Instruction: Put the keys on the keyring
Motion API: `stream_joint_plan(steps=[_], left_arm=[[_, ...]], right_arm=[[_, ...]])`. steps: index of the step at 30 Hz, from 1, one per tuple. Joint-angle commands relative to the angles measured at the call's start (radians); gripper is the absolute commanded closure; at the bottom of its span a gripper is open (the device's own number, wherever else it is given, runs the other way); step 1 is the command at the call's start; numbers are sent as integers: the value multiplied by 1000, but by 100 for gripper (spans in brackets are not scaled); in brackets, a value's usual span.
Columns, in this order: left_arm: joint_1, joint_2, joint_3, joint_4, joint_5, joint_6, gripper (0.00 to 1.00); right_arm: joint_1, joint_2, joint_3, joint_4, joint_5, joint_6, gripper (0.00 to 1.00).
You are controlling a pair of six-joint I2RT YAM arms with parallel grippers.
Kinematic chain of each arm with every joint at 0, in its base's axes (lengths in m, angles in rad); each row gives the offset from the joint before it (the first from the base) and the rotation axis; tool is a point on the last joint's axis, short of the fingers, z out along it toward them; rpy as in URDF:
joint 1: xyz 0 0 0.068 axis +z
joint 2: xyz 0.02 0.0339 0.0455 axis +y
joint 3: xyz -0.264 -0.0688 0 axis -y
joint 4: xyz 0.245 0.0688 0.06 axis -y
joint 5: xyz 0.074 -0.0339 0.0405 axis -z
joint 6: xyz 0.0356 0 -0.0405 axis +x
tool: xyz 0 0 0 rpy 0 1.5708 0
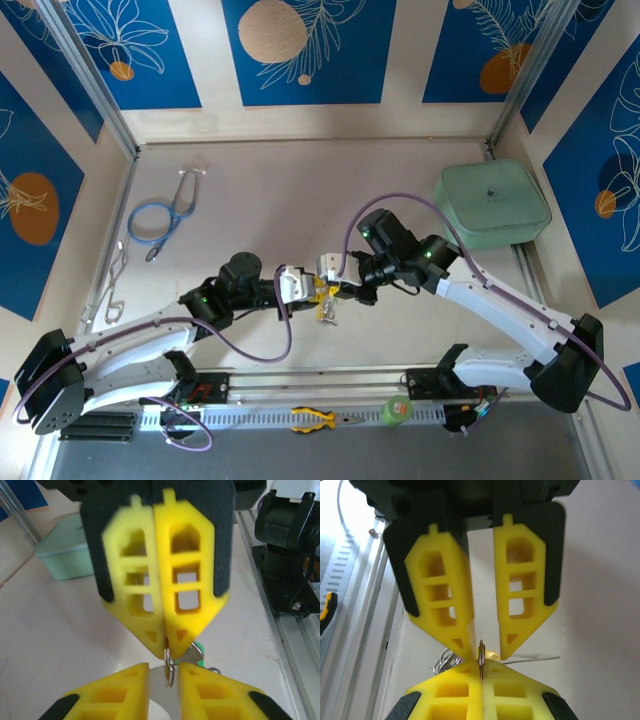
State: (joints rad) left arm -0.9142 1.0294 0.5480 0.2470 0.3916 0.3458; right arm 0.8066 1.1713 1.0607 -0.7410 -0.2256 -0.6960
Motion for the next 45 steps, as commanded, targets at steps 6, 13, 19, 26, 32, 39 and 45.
stream_joint_plan(steps=[6,13,19,26,32,39,45], left_arm=[[1,5,23,18,26,7,100],[1,-26,-18,95,18,4,100],[1,-34,-80,298,49,-73,100],[1,-33,-109,377,92,-127,100],[1,-23,-113,409,109,-147,100],[1,-20,-111,412,117,-153,100],[1,-27,-114,397,111,-143,100]], right_arm=[[12,1,43,9,-54,13,100],[-123,-120,-86,152,-267,119,73],[-179,-143,-165,205,-371,167,67],[-179,-140,-221,261,-360,194,69],[-179,-140,-226,269,-364,194,77],[-179,-140,-223,291,-391,201,95],[-181,-156,-214,261,-401,187,83]])
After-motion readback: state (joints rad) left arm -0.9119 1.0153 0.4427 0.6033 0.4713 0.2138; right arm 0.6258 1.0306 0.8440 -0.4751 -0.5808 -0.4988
